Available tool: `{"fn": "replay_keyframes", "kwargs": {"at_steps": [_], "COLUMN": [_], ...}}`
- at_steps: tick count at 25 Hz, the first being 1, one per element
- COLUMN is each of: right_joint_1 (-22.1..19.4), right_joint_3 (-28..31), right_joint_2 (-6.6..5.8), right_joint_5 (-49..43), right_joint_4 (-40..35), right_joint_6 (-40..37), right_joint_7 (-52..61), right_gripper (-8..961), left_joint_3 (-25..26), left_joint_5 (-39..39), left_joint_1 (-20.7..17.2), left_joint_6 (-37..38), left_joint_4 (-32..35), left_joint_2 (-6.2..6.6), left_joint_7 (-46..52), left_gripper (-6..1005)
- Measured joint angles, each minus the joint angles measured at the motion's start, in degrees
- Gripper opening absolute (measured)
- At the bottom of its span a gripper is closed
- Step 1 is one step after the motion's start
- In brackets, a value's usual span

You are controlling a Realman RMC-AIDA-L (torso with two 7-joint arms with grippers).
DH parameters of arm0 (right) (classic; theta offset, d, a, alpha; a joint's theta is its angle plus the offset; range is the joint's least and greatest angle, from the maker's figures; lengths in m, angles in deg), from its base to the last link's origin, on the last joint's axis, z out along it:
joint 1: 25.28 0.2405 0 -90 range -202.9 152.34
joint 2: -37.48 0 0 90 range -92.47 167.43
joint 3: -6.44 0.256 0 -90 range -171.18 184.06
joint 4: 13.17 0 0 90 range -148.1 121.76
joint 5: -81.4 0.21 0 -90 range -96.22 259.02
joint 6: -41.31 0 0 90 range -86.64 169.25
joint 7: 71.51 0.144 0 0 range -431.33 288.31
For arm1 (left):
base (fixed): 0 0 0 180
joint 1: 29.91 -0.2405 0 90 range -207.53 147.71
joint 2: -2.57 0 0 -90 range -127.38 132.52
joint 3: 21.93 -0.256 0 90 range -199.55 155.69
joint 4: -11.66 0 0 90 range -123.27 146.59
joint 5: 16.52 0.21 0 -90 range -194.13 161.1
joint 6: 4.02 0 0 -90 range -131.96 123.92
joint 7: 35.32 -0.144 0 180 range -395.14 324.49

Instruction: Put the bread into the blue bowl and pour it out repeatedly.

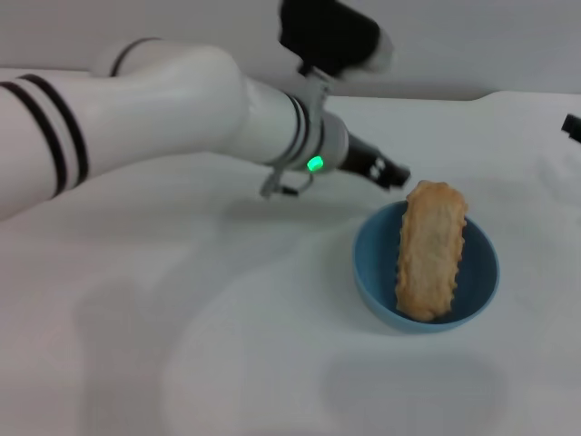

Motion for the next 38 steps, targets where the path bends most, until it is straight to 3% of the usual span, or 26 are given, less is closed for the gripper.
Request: {"fn": "replay_keyframes", "kwargs": {"at_steps": [4,9,12,13,14,15,17,20,24,28,34,38], "right_joint_1": [0.78,0.75,0.32,0.22,0.22,0.08,-0.03,-0.58,-0.68,-0.84,-1.33,-1.47], "right_joint_3": [-0.34,-0.32,0.03,0.26,0.26,0.34,0.36,0.32,0.34,0.37,0.50,0.51], "right_joint_2": [0.34,0.44,0.46,0.46,0.46,0.49,0.51,0.55,0.55,0.58,0.73,0.77], "right_joint_5": [-0.53,3.50,12.62,18.68,18.68,26.37,30.94,45.44,52.99,54.87,55.59,55.65], "right_joint_4": [1.82,2.36,5.32,7.68,7.68,10.33,11.97,18.26,22.33,26.22,27.95,29.17], "right_joint_6": [2.86,3.02,2.90,2.67,2.67,1.99,0.94,-7.01,-10.93,-12.68,-13.09,-14.82], "right_joint_7": [-7.65,-13.26,-23.82,-32.15,-32.15,-40.94,-45.47,-58.69,-65.09,-67.57,-67.67,-67.72], "right_gripper": [510,510,510,510,510,510,510,510,509,509,509,509], "left_joint_3": [5.40,5.31,3.03,2.09,1.51,1.15,0.77,-1.29,-6.94,-8.63,-15.01,-15.39], "left_joint_5": [4.76,4.92,4.90,4.76,4.62,4.50,4.27,4.14,4.15,3.86,0.49,0.42], "left_joint_1": [-4.86,-8.13,-10.68,-11.24,-11.62,-11.93,-12.51,-13.62,-15.39,-16.72,-19.81,-20.57], "left_joint_6": [-7.38,-17.14,-26.84,-29.36,-30.96,-32.02,-33.97,-37.68,-45.00,-47.58,-55.56,-56.03], "left_joint_4": [4.32,4.97,3.88,3.34,2.73,2.17,0.70,-0.68,-1.87,-3.61,-5.26,-5.68], "left_joint_2": [-0.02,-0.03,-0.26,-0.31,-0.36,-0.41,-0.56,-0.66,-0.71,-0.79,-0.81,-0.75], "left_joint_7": [-0.49,-0.51,-0.51,-0.47,-0.39,-0.26,-0.04,0.11,1.93,5.83,6.65,6.64], "left_gripper": [392,600,729,729,729,729,729,729,729,729,729,729]}}
